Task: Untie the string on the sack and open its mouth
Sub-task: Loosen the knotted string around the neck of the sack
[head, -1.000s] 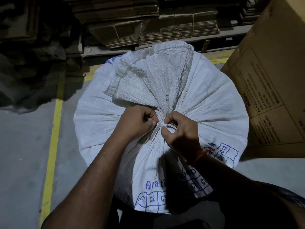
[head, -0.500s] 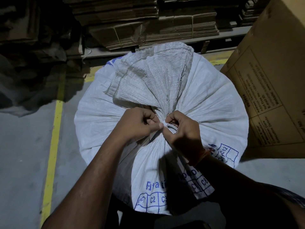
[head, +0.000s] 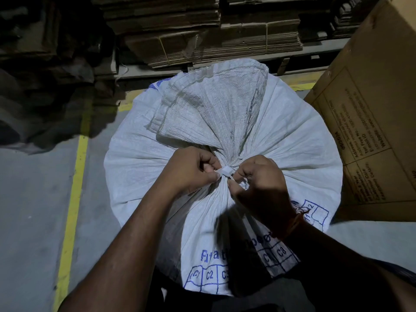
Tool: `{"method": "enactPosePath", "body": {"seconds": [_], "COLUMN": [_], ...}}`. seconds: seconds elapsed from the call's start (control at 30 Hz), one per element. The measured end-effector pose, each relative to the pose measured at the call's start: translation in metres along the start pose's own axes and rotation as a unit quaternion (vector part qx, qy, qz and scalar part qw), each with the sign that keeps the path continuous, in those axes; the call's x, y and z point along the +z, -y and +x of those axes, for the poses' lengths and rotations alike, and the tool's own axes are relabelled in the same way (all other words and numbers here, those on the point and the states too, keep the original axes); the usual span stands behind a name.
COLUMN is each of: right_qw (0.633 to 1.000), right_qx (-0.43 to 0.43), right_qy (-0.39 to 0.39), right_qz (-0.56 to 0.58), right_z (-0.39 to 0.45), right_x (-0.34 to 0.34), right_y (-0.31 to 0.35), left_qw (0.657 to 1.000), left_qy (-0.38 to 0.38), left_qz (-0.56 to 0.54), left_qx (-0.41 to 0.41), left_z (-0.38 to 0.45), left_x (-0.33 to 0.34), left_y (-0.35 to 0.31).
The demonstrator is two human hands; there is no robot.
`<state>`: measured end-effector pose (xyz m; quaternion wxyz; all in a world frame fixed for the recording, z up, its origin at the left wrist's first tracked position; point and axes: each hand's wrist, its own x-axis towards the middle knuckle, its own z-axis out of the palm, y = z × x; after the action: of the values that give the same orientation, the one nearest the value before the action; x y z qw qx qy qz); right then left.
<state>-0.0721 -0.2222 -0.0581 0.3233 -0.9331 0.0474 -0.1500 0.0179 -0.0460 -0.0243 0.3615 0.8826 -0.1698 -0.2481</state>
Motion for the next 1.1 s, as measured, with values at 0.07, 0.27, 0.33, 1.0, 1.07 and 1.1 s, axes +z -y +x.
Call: {"method": "enactPosePath", "body": {"seconds": [0.07,0.27,0.33,1.0,1.07,1.1], "right_qw": [1.0,0.998,0.996,0.98,0.977,0.977], "right_qx": [0.014,0.033,0.036,0.129,0.139,0.14], "right_qy": [0.013,0.057,0.076,0.149,0.155,0.157], "right_qz": [0.011,0.006,-0.005,0.03,0.046,0.047], "right_z": [0.001,0.003,0.006,0.024,0.025,0.025], "right_x": [-0.002,-0.013,-0.019,-0.038,-0.034,-0.033], "right_y": [0.0,0.002,0.004,0.003,0.003,0.002], "left_qw": [1.0,1.0,1.0,1.0,1.0,1.0], "left_qy": [-0.002,-0.01,-0.007,-0.018,-0.015,-0.015], "left_qz": [0.001,-0.007,-0.009,0.007,0.009,0.01], "left_qx": [0.002,-0.009,-0.007,0.01,0.009,0.011], "left_z": [0.0,-0.002,-0.002,-0.001,-0.002,-0.002], "left_x": [0.0,0.001,0.0,0.002,0.002,0.002], "left_y": [-0.001,-0.004,-0.004,-0.005,-0.005,-0.006]}}
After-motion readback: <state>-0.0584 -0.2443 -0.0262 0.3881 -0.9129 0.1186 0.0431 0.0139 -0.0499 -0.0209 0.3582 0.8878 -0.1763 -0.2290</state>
